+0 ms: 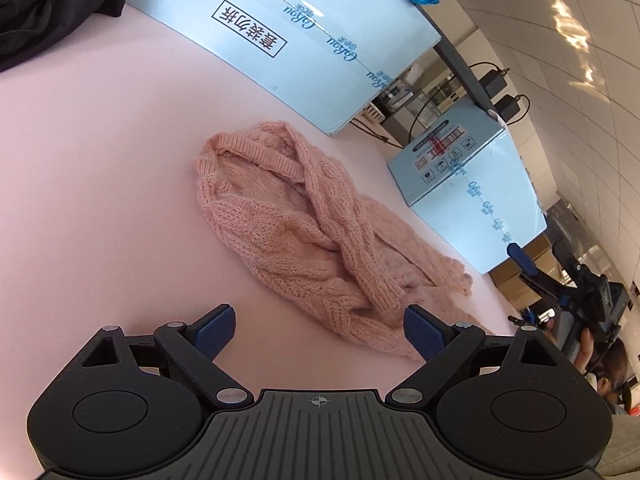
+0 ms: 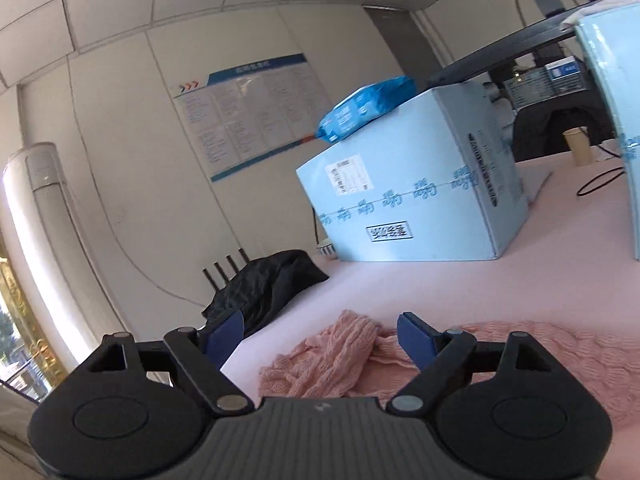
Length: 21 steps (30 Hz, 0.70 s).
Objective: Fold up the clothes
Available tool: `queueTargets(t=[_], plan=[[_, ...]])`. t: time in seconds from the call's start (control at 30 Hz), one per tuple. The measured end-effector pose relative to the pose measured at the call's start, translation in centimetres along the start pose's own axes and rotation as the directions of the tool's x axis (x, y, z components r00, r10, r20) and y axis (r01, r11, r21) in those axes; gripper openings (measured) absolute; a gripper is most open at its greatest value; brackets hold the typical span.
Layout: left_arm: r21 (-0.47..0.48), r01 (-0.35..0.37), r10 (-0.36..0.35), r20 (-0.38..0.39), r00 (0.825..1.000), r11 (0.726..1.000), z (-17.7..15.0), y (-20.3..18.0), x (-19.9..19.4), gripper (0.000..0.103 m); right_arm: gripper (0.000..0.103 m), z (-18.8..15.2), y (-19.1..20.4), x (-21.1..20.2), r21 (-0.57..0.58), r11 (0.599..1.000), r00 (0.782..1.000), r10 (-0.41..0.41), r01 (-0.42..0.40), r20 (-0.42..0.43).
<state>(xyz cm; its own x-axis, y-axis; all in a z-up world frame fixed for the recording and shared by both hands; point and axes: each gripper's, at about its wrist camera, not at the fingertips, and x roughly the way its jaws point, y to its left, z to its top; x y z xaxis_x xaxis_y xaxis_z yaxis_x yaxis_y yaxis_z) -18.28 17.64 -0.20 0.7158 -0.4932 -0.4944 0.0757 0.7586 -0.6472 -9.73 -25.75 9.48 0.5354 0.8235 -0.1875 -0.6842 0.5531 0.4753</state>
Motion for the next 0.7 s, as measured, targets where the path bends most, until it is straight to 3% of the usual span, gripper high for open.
queueTargets(t=[0.1, 0.2, 0.33, 0.4, 0.53, 0.7], plan=[[0.003, -0.029, 0.029, -0.016, 0.999, 1.000, 0.9, -0.4, 1.1, 0.093, 0.087, 0.1, -1.2, -4.7, 0.099, 0.984, 0.985, -0.157, 0.151, 0.065], [-0.012, -0.046, 0.046, -0.022, 0.999, 0.999, 1.4, -0.6, 1.9, 0.093, 0.087, -0.8, -2.2, -8.8, 0.212, 0.938, 0.951, -0.296, 0.273, 0.086], [-0.019, -0.056, 0.055, -0.029, 0.998, 0.998, 1.9, -0.7, 2.5, 0.093, 0.087, -2.9, -3.5, -12.9, 0.361, 0.834, 0.883, -0.466, 0.417, 0.057], [-0.015, -0.060, 0.059, -0.033, 0.998, 0.998, 2.1, -0.8, 2.8, 0.093, 0.087, -4.8, -4.8, -14.7, 0.454, 0.756, 0.843, -0.537, 0.471, 0.020], [-0.005, -0.070, 0.069, -0.043, 0.997, 0.998, 2.5, -1.1, 3.1, 0.093, 0.087, -7.3, -6.4, -17.1, 0.571, 0.630, 0.789, -0.612, 0.526, -0.052], [0.020, -0.087, 0.088, -0.060, 0.994, 0.996, 2.8, -1.4, 3.3, 0.093, 0.087, -8.9, -7.7, -18.0, 0.608, 0.547, 0.745, -0.657, 0.576, -0.114]])
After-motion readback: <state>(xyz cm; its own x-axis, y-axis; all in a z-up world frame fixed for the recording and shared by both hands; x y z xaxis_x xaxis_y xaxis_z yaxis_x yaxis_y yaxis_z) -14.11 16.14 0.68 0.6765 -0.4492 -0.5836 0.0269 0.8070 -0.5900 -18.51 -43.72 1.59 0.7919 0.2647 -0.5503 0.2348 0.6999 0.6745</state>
